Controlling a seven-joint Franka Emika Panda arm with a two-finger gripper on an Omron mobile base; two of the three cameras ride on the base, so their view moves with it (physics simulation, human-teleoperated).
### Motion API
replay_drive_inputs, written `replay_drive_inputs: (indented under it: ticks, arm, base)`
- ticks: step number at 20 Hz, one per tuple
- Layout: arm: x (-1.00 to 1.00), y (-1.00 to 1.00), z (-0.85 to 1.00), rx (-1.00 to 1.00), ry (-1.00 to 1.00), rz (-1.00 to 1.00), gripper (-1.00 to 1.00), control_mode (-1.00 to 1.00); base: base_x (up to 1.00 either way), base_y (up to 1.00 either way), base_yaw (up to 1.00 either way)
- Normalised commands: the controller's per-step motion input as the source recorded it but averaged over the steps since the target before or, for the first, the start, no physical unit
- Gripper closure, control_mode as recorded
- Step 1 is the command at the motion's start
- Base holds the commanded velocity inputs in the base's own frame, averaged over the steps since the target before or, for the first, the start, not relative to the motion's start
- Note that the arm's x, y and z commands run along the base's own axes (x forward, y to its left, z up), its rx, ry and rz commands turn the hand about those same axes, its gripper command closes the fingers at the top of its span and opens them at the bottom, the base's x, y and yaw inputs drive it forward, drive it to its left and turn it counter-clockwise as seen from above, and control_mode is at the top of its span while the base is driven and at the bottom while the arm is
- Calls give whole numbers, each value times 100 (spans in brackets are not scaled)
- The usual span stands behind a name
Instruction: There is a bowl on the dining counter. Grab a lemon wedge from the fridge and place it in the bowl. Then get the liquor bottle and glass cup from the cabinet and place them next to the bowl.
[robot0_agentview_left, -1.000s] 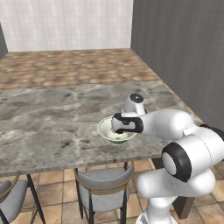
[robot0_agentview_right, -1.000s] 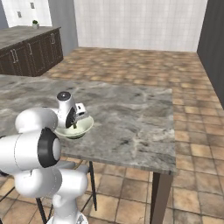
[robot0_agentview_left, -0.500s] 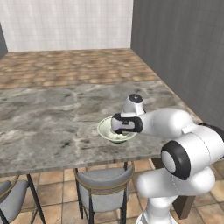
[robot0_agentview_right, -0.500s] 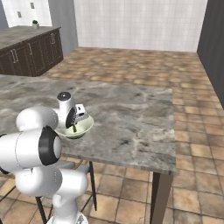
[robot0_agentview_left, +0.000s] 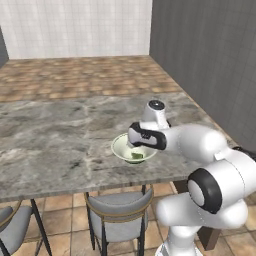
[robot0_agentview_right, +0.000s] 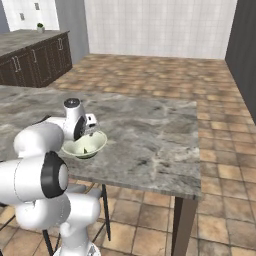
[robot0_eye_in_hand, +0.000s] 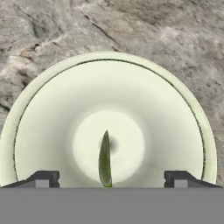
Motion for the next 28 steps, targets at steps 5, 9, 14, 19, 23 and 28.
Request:
replay_drive_inputs:
  ticks: [5, 9, 14, 19, 23, 28]
  arm:
    - [-44, 0, 100, 0, 0, -1, -100, -100]
    - [-62, 0, 94, 0, 0, -3, -100, -100]
    - [-77, 0, 80, 0, -2, -3, -100, -100]
    - [-92, 0, 34, 0, -7, -5, -100, -100]
    - [-98, 0, 36, 1, -11, -8, -100, -100]
    - [-81, 0, 32, 9, -1, -17, -100, -100]
  base:
    - [0, 0, 0]
    - [0, 0, 0]
    - [0, 0, 0]
    - [0, 0, 0]
    - [0, 0, 0]
    - [0, 0, 0]
